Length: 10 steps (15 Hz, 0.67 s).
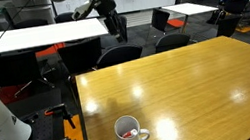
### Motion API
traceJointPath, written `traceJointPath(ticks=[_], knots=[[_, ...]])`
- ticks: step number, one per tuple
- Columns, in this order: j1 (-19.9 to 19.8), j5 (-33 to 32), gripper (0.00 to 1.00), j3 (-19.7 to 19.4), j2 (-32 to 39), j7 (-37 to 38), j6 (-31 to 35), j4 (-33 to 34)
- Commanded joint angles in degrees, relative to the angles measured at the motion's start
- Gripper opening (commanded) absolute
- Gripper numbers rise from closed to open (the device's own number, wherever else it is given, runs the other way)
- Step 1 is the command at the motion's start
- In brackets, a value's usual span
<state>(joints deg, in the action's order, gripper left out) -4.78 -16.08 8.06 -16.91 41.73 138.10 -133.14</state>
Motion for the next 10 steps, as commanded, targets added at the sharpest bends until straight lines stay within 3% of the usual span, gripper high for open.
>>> traceJointPath(ticks=[1, 5, 10], knots=[[-3.97, -8.37, 1.00, 2.02, -1.65, 12.01, 3.49, -2.51], [-6.67, -21.43, 1.00, 3.45, -2.23, 27.02, 1.77, -3.03], [-5.26, -33.30, 1.00, 2.23, -2.02, 40.48, -2.99, -3.39]])
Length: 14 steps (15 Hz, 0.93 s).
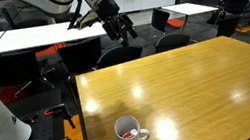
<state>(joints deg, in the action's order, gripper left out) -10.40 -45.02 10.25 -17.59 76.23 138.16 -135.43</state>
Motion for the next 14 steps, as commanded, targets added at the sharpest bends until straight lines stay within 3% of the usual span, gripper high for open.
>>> traceJointPath(ticks=[1, 8, 14], knots=[[1.15, -4.69, 1.00, -0.81, -1.16, 6.84, -2.76, -1.48], [2.95, 2.63, 1.00, -6.21, -0.30, 5.85, -0.56, -3.55], [1.20, 7.16, 1.00, -8.12, -0.02, 6.95, -3.35, -3.88]])
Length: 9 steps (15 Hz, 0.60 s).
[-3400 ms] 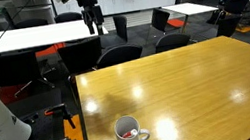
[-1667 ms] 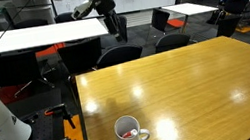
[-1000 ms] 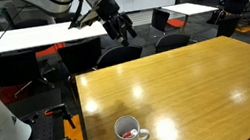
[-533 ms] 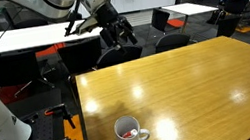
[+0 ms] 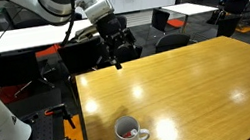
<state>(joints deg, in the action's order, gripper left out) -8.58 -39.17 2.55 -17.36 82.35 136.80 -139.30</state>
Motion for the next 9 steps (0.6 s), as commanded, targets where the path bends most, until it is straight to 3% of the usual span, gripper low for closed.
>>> traceJointPath(ticks=[1, 6, 9], knots=[[-1.02, 0.95, 1.00, -0.52, -0.09, 1.50, -2.65, 0.16], [-1.79, 1.40, 1.00, -1.33, 0.72, 1.41, -6.69, 1.00], [-1.55, 0.79, 1.00, -1.67, 0.36, 0.77, -5.20, 0.09]])
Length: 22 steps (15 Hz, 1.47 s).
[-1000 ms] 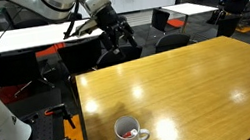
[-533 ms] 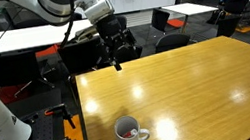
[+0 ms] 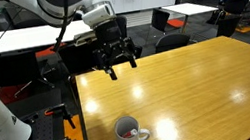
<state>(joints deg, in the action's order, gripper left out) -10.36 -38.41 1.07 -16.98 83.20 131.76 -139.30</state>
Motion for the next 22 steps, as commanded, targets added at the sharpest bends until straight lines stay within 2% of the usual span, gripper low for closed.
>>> traceJointPath(ticks=[1, 4, 7, 10, 16, 22], knots=[[0.20, 0.15, 1.00, -0.32, 0.10, -0.08, -0.16, 0.09], [0.20, 0.23, 1.00, -0.41, 0.27, -0.08, -0.16, 0.09], [-0.36, -1.18, 1.00, 1.03, 1.31, 6.07, -1.68, 1.32], [-0.06, -1.19, 1.00, 0.64, 2.19, 7.23, -2.49, 1.75], [-0.15, 0.23, 1.00, -1.47, 4.32, 5.31, -5.75, 2.59], [0.28, 3.49, 1.00, -4.20, 6.75, 1.02, -4.18, 2.20]])
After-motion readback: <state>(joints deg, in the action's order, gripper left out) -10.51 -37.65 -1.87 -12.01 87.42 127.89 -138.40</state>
